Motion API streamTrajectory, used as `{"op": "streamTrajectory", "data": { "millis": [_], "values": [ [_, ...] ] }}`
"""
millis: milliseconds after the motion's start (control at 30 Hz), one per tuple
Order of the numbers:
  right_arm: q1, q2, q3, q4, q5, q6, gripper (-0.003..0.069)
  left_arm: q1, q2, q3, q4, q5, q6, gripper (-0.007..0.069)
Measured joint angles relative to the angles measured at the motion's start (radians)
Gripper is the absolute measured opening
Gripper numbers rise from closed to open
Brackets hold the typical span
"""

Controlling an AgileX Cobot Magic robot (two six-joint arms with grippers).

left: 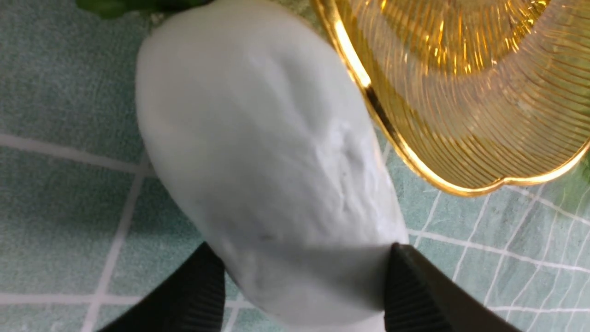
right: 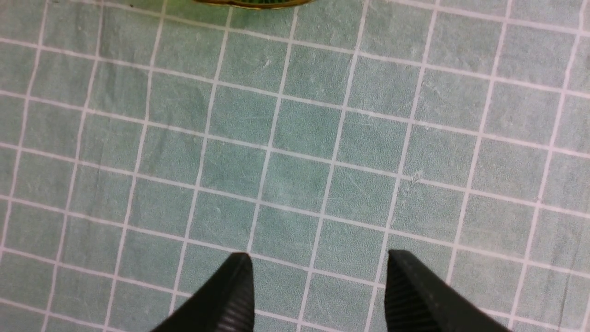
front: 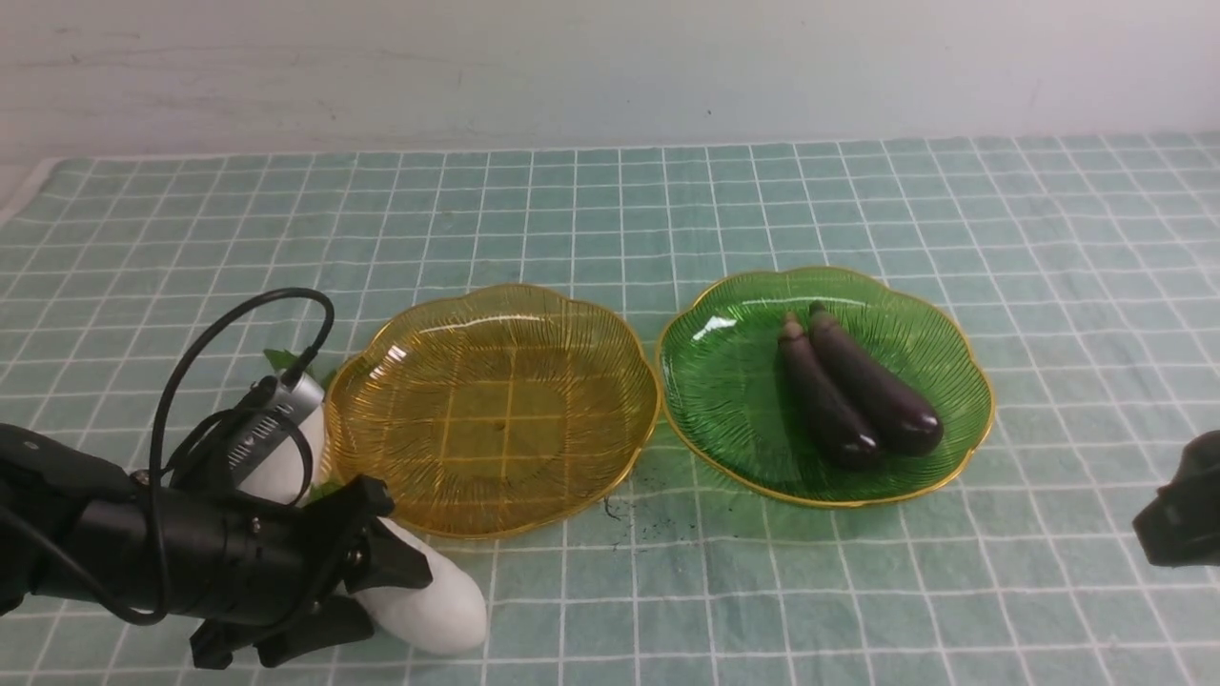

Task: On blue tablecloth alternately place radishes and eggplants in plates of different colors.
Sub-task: 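Pick up the white radish and place it in the left plate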

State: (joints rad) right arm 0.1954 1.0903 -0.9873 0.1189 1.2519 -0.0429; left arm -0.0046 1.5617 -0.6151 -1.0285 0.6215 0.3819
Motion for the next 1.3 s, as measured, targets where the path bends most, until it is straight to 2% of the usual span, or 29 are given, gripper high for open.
{"op": "streamTrajectory", "data": {
  "millis": [467,633,833,1033,1067,1100,1133,1167,1233,1300],
  "values": [
    [0.000,0.000,0.000,0.000,0.000,0.001,0.0359,0.000,-0.119,0.008,0.189,0.112,-0.005,0.0391],
    [0.000,0.000,0.000,0.000,0.000,0.001,0.0359,0.000,-0.260,-0.012,0.309,0.235,-0.080,0.0391],
    [0.000,0.000,0.000,0.000,0.000,0.001,0.0359,0.000,-0.357,-0.215,0.477,0.405,-0.191,0.0383],
    [0.000,0.000,0.000,0.000,-0.020,0.001,0.0359,0.000,-0.302,-0.483,0.579,0.455,-0.277,0.0373],
    [0.000,0.000,0.000,0.000,-0.021,0.001,0.0359,0.000,-0.276,-0.515,0.586,0.464,-0.282,0.0360],
    [0.000,0.000,0.000,0.000,-0.023,0.001,0.0359,0.000,-0.239,-0.561,0.594,0.480,-0.287,0.0289],
    [0.000,0.000,0.000,0.000,-0.023,0.000,0.0359,0.000,-0.232,-0.569,0.595,0.483,-0.287,0.0272],
    [0.000,0.000,0.000,0.000,-0.023,-0.004,0.0359,0.000,-0.175,-0.622,0.604,0.508,-0.290,0.0130],
    [0.000,0.000,0.000,-0.001,-0.023,-0.012,0.0359,-0.005,-0.095,-0.684,0.621,0.538,-0.291,0.0046],
    [0.000,0.000,0.000,-0.002,-0.023,-0.015,0.0359,-0.019,-0.037,-0.731,0.649,0.564,-0.291,0.0012]
  ]
}}
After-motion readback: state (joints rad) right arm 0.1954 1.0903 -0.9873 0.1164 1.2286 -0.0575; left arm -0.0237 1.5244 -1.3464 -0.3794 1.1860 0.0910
